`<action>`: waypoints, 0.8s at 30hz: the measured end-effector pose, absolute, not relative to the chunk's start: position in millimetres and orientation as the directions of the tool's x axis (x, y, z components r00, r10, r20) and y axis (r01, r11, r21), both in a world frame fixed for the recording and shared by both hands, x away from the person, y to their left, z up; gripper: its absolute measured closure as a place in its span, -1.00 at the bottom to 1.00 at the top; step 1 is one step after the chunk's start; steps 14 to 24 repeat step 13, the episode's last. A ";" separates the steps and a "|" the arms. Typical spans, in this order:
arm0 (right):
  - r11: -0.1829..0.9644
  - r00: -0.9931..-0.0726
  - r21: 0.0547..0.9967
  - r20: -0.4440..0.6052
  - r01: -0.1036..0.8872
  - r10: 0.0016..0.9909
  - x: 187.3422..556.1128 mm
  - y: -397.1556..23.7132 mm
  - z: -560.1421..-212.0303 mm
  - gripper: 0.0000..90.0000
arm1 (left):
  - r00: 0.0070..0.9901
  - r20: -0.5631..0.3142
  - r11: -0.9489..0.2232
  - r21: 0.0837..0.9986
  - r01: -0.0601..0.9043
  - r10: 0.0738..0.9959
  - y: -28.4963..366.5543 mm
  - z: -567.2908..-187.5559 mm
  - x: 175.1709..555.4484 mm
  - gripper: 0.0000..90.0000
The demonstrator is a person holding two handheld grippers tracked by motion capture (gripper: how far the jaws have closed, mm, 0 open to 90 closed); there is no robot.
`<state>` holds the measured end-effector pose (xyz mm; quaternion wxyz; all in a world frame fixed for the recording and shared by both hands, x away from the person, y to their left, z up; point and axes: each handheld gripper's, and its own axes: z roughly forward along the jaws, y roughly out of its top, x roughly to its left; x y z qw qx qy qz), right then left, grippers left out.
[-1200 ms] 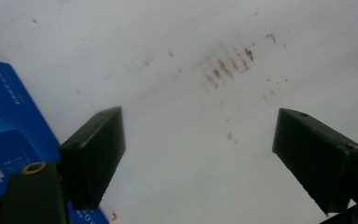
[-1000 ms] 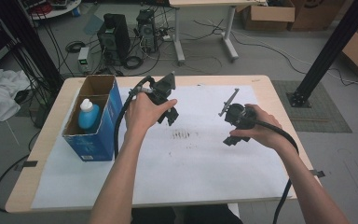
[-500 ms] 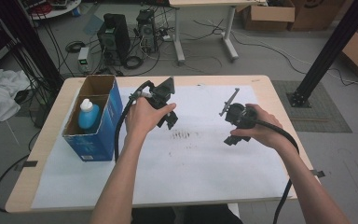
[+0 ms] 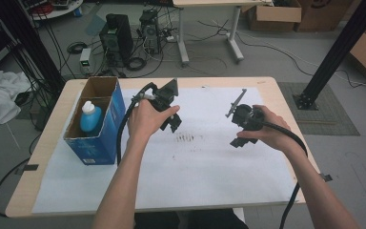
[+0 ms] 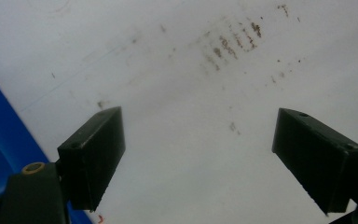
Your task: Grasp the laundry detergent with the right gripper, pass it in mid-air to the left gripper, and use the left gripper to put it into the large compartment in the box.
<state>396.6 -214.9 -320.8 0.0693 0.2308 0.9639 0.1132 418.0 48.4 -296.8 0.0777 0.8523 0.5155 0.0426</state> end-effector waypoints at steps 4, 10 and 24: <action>0.869 -0.885 0.250 -0.080 0.427 0.458 396.8 -213.5 -320.6 -0.61 | 0.471 -0.005 -0.463 0.173 0.869 0.882 49.2 -296.9 418.0 -0.61; 0.870 -0.886 0.247 -0.079 0.426 0.456 397.1 -211.8 -321.7 -0.61 | 0.470 -0.005 -0.461 0.181 0.869 0.883 50.7 -295.6 417.2 -0.61; 0.871 -0.888 0.252 -0.083 0.421 0.453 398.4 -211.1 -321.9 -0.61 | 0.468 -0.005 -0.459 0.183 0.869 0.884 51.8 -294.8 416.7 -0.61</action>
